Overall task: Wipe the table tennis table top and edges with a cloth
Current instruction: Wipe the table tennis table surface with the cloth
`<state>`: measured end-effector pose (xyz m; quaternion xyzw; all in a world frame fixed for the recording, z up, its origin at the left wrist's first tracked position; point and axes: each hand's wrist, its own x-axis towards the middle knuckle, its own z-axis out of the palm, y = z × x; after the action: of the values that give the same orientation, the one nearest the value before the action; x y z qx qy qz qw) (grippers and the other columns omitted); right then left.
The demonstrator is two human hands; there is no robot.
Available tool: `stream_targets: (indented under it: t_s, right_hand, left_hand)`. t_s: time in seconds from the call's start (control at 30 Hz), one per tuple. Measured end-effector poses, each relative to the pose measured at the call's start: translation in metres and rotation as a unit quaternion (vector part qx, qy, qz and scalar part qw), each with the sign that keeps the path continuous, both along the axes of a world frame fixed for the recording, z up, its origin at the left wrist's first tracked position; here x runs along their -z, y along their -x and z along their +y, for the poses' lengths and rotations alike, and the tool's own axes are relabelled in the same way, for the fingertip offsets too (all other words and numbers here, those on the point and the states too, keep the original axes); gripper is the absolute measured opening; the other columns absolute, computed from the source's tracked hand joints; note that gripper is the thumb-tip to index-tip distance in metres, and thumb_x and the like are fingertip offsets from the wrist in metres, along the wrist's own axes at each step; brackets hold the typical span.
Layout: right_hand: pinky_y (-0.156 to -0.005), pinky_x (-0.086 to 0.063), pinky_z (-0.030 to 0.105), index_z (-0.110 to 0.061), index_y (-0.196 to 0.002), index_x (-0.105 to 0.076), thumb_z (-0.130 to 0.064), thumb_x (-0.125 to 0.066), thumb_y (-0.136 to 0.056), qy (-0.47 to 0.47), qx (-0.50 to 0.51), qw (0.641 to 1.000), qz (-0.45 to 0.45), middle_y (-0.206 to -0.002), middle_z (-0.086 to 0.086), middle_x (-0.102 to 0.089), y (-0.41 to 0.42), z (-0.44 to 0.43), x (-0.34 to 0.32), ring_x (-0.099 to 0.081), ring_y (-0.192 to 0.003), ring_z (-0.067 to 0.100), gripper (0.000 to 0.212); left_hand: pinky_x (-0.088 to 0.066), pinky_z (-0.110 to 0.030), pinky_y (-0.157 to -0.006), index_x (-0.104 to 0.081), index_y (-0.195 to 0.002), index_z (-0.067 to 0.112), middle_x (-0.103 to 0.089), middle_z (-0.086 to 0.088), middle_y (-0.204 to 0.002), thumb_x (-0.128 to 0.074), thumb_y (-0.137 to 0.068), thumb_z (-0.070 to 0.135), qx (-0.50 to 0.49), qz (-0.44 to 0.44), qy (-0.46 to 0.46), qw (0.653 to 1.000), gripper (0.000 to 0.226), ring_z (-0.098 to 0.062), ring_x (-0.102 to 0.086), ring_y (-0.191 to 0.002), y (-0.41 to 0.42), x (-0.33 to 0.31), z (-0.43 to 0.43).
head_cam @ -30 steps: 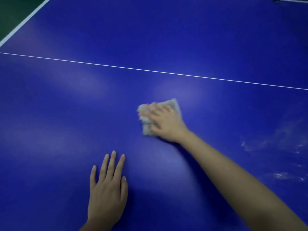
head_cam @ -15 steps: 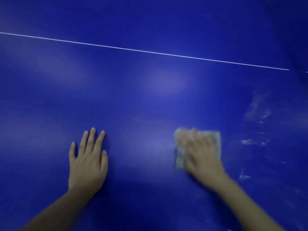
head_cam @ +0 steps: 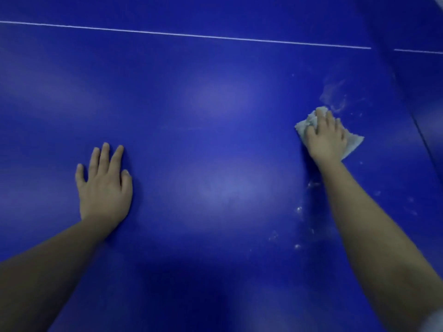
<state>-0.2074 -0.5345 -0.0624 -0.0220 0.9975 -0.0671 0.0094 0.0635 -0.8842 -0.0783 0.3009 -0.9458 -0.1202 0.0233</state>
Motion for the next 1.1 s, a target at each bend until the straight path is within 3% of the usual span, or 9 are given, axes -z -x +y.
stream_targets:
  t_s: [0.17, 0.27, 0.4, 0.5, 0.6, 0.7, 0.77, 0.93, 1.1]
  right_hand:
    - [-0.109, -0.022, 0.046, -0.017, -0.144, -0.036, -0.034, -0.032, -0.087, -0.041, -0.242, 0.969, -0.037, -0.148, 0.01, -0.036, -0.205, -0.031, 0.008, -0.037, -0.133, 0.034, 0.061]
    - [-0.115, -0.014, 0.047, -0.026, -0.141, -0.038, -0.039, -0.043, -0.087, -0.027, -0.516, 0.851, -0.092, -0.148, 0.001, -0.034, -0.328, -0.023, 0.004, -0.028, -0.139, 0.028, 0.056]
    - [-0.117, -0.011, 0.044, -0.034, -0.143, -0.036, -0.045, -0.042, -0.089, -0.054, -0.673, 0.73, -0.104, -0.153, -0.006, -0.032, -0.294, -0.013, -0.003, -0.025, -0.142, 0.019, 0.056]
    - [-0.107, -0.028, 0.043, -0.025, -0.137, -0.049, -0.04, -0.036, -0.088, -0.045, -0.544, 0.837, -0.036, -0.144, 0.002, -0.046, -0.202, -0.049, -0.007, -0.043, -0.132, 0.025, 0.054]
    - [-0.112, -0.018, 0.042, -0.021, -0.148, -0.028, -0.036, -0.026, -0.095, -0.038, -0.244, 0.969, -0.002, -0.155, 0.004, -0.027, -0.119, -0.113, -0.005, -0.025, -0.142, 0.027, 0.056]
    - [-0.115, -0.008, 0.043, -0.024, -0.148, -0.024, -0.033, -0.033, -0.096, 0.001, -0.104, 0.994, -0.017, -0.158, 0.003, -0.019, -0.073, -0.188, -0.001, -0.013, -0.145, 0.028, 0.054]
    - [-0.114, -0.01, 0.044, -0.026, -0.148, -0.024, -0.032, -0.033, -0.095, 0.0, -0.173, 0.984, -0.033, -0.158, 0.001, -0.018, -0.066, -0.231, 0.0, -0.013, -0.145, 0.027, 0.054]
    - [-0.113, -0.019, 0.043, -0.027, -0.146, -0.033, -0.028, -0.039, -0.09, -0.084, -0.551, 0.83, -0.041, -0.153, 0.003, -0.032, -0.127, -0.225, -0.01, -0.027, -0.141, 0.027, 0.057]
    - [-0.113, -0.021, 0.046, -0.03, -0.141, -0.042, -0.036, -0.038, -0.085, -0.051, -0.681, 0.723, -0.103, -0.15, -0.002, -0.038, -0.255, -0.096, -0.009, -0.032, -0.139, 0.027, 0.057]
  left_hand:
    - [-0.005, -0.05, -0.113, -0.025, -0.146, 0.017, -0.019, -0.009, -0.156, -0.033, -0.097, 0.022, 0.006, 0.012, 0.002, 1.0, 0.05, -0.021, -0.01, -0.144, 0.0, 0.005, -0.003]
    - [-0.005, -0.05, -0.114, -0.025, -0.147, 0.015, -0.019, -0.01, -0.155, -0.032, -0.097, 0.023, 0.019, 0.009, -0.003, 1.0, 0.051, -0.023, -0.011, -0.144, -0.001, 0.004, -0.002]
    - [-0.008, -0.052, -0.113, -0.027, -0.146, 0.014, -0.021, -0.01, -0.155, -0.033, -0.095, 0.022, 0.018, 0.005, -0.005, 1.0, 0.052, -0.024, -0.013, -0.144, -0.004, 0.0, 0.001]
    - [-0.007, -0.052, -0.113, -0.024, -0.147, 0.016, -0.019, -0.009, -0.156, -0.031, -0.095, 0.024, 0.014, -0.008, -0.004, 1.0, 0.054, -0.023, -0.011, -0.144, -0.001, 0.0, 0.001]
    - [-0.004, -0.049, -0.114, -0.02, -0.148, 0.019, -0.016, -0.007, -0.156, -0.031, -0.094, 0.025, 0.012, -0.015, -0.005, 1.0, 0.055, -0.021, -0.007, -0.145, 0.001, 0.0, 0.001]
    - [-0.003, -0.047, -0.114, -0.019, -0.149, 0.02, -0.015, -0.005, -0.157, -0.032, -0.094, 0.026, 0.006, -0.017, -0.002, 1.0, 0.056, -0.02, -0.006, -0.145, 0.001, 0.002, 0.001]
    - [-0.003, -0.047, -0.114, -0.018, -0.149, 0.021, -0.015, -0.005, -0.157, -0.031, -0.094, 0.027, 0.006, -0.018, 0.002, 1.0, 0.057, -0.019, -0.007, -0.145, 0.001, 0.003, 0.0]
    - [-0.001, -0.047, -0.114, -0.013, -0.15, 0.023, -0.011, -0.004, -0.158, -0.027, -0.095, 0.029, 0.008, -0.025, 0.0, 1.0, 0.057, -0.019, -0.004, -0.145, 0.0, 0.006, -0.003]
    - [-0.001, -0.05, -0.114, -0.009, -0.15, 0.021, -0.008, -0.005, -0.158, -0.023, -0.094, 0.029, 0.016, -0.034, -0.006, 0.999, 0.058, -0.021, -0.002, -0.145, -0.001, 0.003, -0.003]
